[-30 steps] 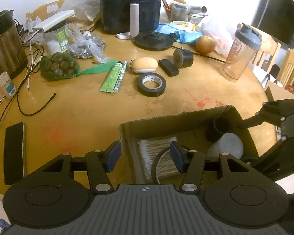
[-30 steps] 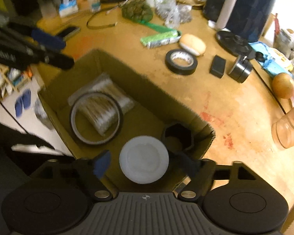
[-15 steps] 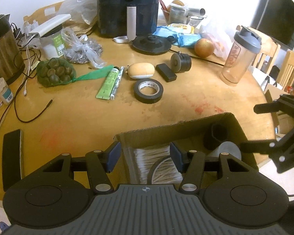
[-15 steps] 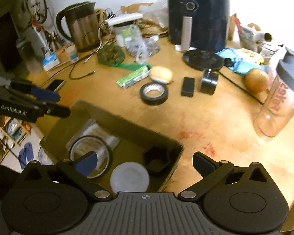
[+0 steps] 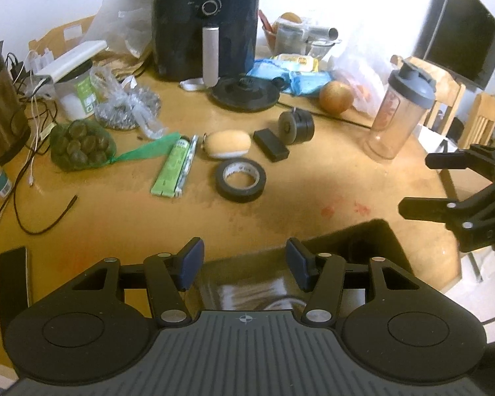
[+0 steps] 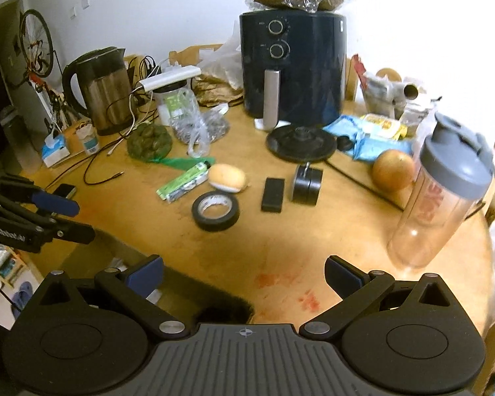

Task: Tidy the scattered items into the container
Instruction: 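Withdraw both grippers from the box and move the right gripper toward the black tape roll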

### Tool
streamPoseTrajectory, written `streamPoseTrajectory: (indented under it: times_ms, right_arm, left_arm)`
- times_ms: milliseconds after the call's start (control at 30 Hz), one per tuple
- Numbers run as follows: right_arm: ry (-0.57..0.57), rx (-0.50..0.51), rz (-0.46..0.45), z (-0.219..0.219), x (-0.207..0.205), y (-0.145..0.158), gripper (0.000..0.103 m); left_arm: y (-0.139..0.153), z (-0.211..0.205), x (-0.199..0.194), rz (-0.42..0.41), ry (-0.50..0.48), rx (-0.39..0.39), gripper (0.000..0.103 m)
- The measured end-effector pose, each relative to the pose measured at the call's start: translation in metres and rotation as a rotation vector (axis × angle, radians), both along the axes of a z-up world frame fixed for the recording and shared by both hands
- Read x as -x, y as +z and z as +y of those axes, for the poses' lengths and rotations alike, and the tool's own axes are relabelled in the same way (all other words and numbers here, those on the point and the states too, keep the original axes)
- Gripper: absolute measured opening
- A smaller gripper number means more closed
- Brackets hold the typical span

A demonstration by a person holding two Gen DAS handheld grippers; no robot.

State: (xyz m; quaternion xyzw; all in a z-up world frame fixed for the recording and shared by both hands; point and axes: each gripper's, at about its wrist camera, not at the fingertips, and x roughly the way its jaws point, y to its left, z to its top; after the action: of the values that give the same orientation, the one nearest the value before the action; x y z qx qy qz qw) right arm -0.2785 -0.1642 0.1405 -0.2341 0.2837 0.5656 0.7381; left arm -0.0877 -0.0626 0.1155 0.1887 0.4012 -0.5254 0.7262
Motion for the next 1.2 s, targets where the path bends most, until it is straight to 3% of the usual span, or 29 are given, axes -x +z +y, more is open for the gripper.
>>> streamPoseTrajectory:
  times_ms: [300,633,1200]
  right_arm:
    - [-0.044,0.031,0.022,0.012,-0.016,-0.005,0.103]
    - [-0.110,0.108,-0.028,0.030,-0.028,-0.013,0.103]
    - [-0.130,0.101,-0.032,0.067,-0.053,-0.011,0.103]
  left_arm:
    - [0.004,-0.009,-0.004,-0.006,-0.040,0.002,0.054]
    - [0.000,-0.016,-0.012,-0.004,-0.056,-0.017,0.054]
    - [-0.004,-0.021,-0.027,0.003,-0.083,-0.026,0.054]
